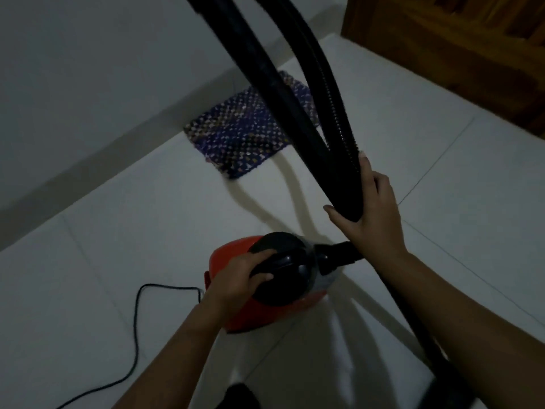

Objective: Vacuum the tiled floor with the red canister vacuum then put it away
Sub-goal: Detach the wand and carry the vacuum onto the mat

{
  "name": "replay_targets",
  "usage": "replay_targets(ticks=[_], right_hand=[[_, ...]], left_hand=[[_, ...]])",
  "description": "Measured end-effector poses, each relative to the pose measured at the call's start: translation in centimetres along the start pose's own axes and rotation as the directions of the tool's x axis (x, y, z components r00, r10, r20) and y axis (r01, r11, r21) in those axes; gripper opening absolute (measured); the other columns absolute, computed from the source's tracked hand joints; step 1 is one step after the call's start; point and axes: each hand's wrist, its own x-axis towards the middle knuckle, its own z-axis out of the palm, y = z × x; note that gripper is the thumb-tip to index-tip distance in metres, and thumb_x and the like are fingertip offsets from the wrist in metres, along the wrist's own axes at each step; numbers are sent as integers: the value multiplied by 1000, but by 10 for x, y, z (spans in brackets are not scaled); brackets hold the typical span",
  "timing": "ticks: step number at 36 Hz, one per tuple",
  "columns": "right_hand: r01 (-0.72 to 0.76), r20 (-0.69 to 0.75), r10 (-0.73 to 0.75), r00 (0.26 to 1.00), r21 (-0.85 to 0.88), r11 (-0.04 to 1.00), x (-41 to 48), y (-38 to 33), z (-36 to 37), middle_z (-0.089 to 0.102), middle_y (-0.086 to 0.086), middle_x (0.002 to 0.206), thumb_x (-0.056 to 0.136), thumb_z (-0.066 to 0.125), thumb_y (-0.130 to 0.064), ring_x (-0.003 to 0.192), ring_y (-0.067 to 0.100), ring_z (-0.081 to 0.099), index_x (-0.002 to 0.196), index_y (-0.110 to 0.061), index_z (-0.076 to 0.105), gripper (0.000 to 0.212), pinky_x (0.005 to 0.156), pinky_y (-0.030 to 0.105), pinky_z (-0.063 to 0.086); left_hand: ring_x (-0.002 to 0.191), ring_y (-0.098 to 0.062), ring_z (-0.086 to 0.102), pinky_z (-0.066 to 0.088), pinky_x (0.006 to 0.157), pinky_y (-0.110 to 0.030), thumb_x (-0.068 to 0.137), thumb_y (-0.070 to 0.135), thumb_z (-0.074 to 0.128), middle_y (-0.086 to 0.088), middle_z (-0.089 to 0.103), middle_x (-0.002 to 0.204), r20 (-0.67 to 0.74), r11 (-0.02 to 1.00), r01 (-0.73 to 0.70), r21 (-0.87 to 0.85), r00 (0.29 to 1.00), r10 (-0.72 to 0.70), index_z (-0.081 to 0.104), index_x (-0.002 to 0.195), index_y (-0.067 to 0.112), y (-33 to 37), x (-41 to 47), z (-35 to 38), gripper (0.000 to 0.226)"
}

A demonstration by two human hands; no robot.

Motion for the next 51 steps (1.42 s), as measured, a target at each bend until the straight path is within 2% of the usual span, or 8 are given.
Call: replay_targets(ticks=[12,16,19,26,30,38,48,51], right_hand=[[-33,53,16,998,336,941,160,-165,-28,43,13,121,80,63,-47,109,25,49,150,-28,11,88,89,32,45],[-7,65,-23,998,420,908,221,-175,-23,36,-1,129,83,72,-32,117,4,39,154,-13,14,94,97,6,32],[9,56,-37,998,438,899,266,-171,-20,34,-5,130,82,75,-25,117,-4,33,153,-7,16,94,96,-5,23],[28,39,-59,998,552,834,377,-146,-19,34,0,144,76,76,-22,137,8,33,149,-16,17,94,115,30,31],[91,2,-112,994,573,814,445,-127,-9,24,-26,135,78,75,-21,130,-19,22,148,4,19,92,112,12,22],[125,-83,-95,992,554,823,545,-121,17,18,-19,142,82,74,-16,138,-1,24,148,6,13,92,119,31,22],[24,-92,29,995,526,850,621,-109,56,11,-27,138,78,76,-10,129,-28,11,147,6,12,96,112,4,12],[-6,-58,47,997,567,823,636,-104,70,19,-25,139,78,77,-14,134,-12,24,148,0,12,97,115,12,19]], left_hand=[[128,-16,48,31,102,-15,91,20,59,0,51,140,-159,920,271,-282,933,-323,47,137,24,49,-52,-183,48],[128,-16,46,19,83,7,89,15,62,-1,52,139,-197,907,299,-296,910,-365,50,135,20,63,-23,-230,48],[126,-18,49,27,93,-5,86,7,64,-5,54,137,-206,889,308,-340,898,-390,54,130,20,77,7,-258,48],[124,-20,52,27,98,-15,87,11,62,-5,56,136,-256,900,320,-296,881,-398,52,133,23,113,100,-319,48],[121,-20,55,38,96,-20,86,17,65,-8,59,133,-297,914,334,-228,871,-392,52,134,23,128,152,-358,50],[121,-21,51,21,68,16,82,12,69,-10,57,134,-373,883,299,-361,822,-431,57,128,16,131,236,-396,48],[125,-22,50,22,77,15,79,6,72,-10,55,135,-396,840,231,-491,800,-451,60,124,13,116,322,-428,48],[126,-21,50,33,100,-8,78,6,73,-8,57,134,-398,798,204,-567,780,-483,61,124,17,110,342,-427,49]])
